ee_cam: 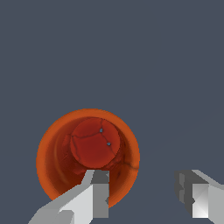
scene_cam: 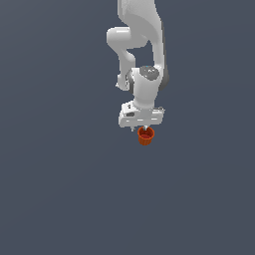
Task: Pick up the object and move it to a goal position.
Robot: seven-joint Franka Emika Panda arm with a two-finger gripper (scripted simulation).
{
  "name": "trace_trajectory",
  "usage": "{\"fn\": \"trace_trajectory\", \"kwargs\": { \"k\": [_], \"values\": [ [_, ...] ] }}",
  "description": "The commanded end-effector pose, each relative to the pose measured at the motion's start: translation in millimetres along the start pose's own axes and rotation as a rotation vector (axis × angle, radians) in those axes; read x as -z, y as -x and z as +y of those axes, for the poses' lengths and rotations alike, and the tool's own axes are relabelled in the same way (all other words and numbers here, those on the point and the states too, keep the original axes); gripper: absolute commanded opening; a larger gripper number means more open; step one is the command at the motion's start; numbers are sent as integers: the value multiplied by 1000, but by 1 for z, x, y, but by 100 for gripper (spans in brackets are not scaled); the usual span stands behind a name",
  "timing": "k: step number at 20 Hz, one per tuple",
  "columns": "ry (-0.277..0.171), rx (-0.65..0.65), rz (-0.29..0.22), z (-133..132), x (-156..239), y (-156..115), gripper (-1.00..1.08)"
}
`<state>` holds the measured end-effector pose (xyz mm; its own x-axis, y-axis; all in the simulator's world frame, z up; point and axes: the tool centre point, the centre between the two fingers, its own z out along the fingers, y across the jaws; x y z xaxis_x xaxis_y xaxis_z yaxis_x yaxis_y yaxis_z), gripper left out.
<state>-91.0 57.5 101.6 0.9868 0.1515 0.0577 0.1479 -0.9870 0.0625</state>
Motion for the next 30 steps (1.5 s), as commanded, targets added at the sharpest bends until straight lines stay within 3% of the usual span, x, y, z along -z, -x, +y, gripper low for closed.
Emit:
{"fn": "trace_trajectory", "kwargs": {
  "k": [1,15,16,30],
  "values": [
    [0,0,0,0,0,0,28],
    [0,2,1,-1,-29,2,28],
    [0,2,1,-1,-29,2,-100],
    [0,2,3,4,-27,1,-100]
  ]
}}
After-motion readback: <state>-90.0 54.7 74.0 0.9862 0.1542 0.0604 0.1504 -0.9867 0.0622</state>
